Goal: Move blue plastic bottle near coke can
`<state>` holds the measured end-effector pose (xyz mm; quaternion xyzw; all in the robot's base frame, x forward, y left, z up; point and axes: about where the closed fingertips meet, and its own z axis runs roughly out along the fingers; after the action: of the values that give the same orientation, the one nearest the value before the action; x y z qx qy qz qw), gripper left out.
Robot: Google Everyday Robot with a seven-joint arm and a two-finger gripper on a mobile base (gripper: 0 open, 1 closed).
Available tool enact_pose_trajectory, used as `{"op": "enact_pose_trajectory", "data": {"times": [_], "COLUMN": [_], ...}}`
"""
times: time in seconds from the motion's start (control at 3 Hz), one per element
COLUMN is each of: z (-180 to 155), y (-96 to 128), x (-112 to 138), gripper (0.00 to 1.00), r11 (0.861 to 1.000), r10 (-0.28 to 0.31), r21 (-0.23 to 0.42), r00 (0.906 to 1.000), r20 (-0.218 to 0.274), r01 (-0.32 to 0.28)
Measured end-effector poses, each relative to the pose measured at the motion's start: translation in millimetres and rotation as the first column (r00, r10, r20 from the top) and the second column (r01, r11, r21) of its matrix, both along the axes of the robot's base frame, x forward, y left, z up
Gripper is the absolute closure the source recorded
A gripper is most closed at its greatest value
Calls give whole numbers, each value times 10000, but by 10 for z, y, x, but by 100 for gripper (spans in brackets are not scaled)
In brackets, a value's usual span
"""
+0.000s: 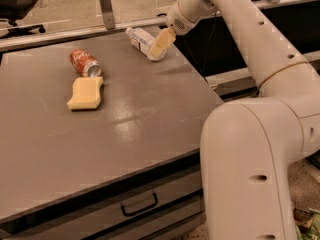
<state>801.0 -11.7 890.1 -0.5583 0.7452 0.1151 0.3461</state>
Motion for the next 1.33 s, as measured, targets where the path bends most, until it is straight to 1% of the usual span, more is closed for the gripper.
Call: {"op": "enact_pose_trajectory", "data": {"times": [0.33,0.67,1.0,1.33], "z": [-119,-312,-426,-454], "y": [179,310,389,404], "x": [109,153,177,190], "gripper": [0,18,41,64], "r11": [9988,9959,9946,9939], "r10": [-272,-551,-724,-836], "r21": [410,673,650,609], "r00": [9995,9951,9906,9885], "r20": [-147,-817,-1164,-1256], "r01": [278,606,803,918]}}
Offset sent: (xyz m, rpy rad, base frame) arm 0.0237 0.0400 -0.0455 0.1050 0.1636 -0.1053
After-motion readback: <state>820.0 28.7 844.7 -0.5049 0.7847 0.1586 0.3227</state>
